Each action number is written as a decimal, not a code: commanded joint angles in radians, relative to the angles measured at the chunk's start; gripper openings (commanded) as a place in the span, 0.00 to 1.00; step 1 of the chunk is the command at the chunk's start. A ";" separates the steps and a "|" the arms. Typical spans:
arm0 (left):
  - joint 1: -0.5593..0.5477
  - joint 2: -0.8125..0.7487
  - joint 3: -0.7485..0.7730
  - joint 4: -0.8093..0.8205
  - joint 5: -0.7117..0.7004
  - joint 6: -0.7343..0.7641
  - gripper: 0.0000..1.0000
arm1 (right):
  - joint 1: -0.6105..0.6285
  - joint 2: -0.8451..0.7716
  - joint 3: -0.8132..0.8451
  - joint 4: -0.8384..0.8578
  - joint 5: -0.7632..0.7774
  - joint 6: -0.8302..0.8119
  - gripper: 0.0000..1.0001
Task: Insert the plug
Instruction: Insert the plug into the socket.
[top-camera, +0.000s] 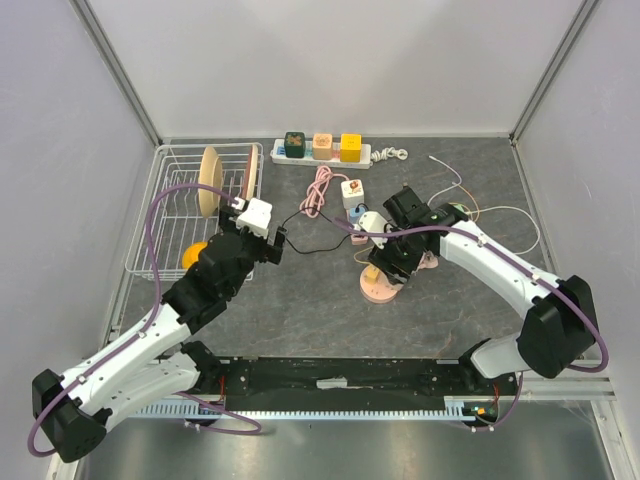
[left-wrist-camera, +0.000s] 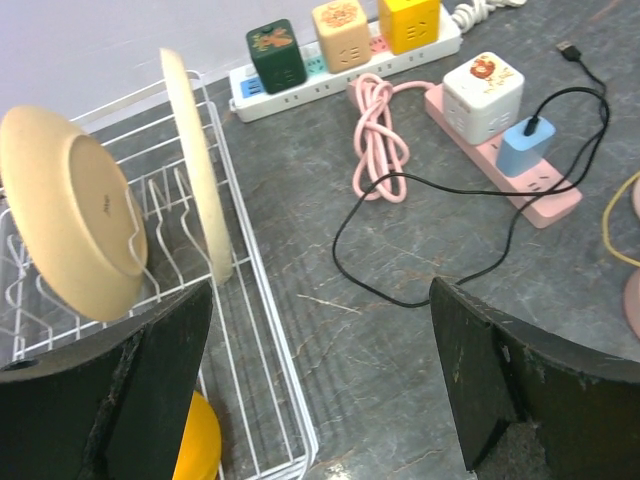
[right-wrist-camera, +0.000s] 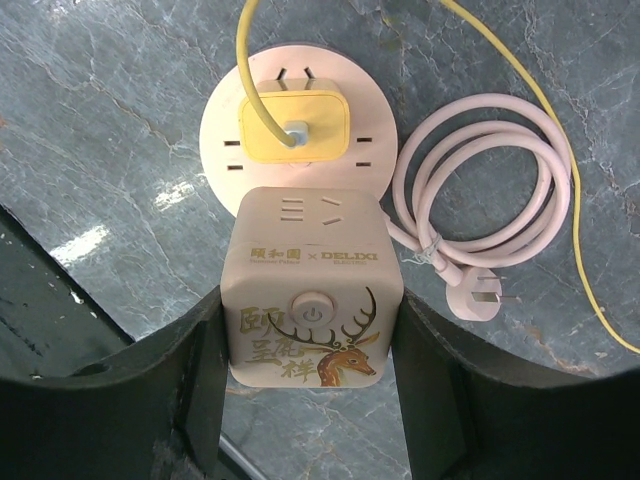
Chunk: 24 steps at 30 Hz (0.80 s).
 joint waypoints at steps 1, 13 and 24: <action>0.010 -0.005 -0.012 0.037 -0.085 0.068 0.95 | 0.003 0.002 -0.011 0.039 0.007 -0.030 0.00; 0.033 -0.033 -0.026 0.075 -0.122 0.056 0.95 | 0.003 0.048 -0.024 0.043 -0.011 -0.037 0.00; 0.042 -0.036 -0.029 0.077 -0.109 0.051 0.95 | 0.004 0.050 -0.037 0.046 -0.040 -0.043 0.00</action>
